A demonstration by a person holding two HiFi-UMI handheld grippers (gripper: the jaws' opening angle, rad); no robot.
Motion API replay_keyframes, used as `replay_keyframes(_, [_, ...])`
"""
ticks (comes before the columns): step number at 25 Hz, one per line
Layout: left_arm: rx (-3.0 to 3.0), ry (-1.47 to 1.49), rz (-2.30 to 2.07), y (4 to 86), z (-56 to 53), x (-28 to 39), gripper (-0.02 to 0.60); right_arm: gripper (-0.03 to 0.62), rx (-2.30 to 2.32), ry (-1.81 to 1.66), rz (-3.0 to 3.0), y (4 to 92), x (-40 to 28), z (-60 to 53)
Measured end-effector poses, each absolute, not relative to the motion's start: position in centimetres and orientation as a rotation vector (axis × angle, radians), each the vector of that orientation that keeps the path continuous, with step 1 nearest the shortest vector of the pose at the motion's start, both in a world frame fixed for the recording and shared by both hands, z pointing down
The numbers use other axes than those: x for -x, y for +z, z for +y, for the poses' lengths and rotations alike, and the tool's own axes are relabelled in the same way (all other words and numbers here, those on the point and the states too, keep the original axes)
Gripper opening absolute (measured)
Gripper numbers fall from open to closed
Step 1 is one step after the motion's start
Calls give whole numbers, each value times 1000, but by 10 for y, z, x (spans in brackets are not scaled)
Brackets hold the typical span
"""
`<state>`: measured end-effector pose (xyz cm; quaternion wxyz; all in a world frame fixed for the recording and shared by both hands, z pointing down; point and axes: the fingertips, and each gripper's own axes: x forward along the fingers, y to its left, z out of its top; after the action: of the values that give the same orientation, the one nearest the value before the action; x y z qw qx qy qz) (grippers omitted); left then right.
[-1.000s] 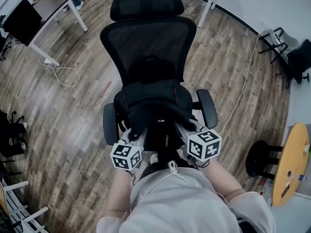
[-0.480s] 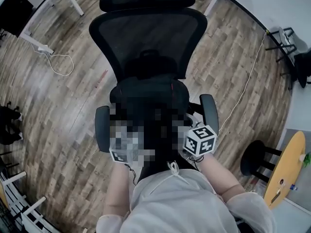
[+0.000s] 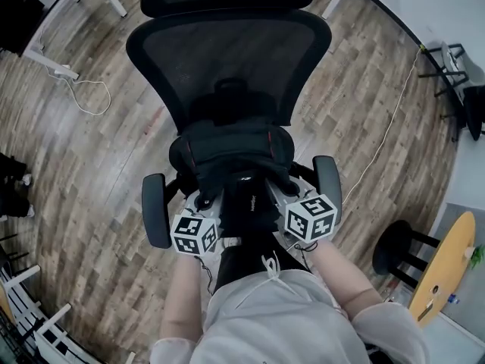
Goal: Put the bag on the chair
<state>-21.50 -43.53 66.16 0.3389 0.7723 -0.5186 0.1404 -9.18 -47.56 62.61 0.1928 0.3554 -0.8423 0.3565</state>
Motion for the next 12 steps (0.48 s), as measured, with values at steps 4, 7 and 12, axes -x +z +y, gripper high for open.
replay_keyframes(4, [-1982,373,-1362,672,-441,217,35,18,-979,1016,-2365,635,93,-483])
replay_keyframes(7, [-1972,390,-1372,678,-442,219,38,23,-973,1022,-2365,641,95,-486])
replay_keyframes(12, [-1971,406,-1384,685,-434,220,48,43,-974,1022,-2368,649,95,-483])
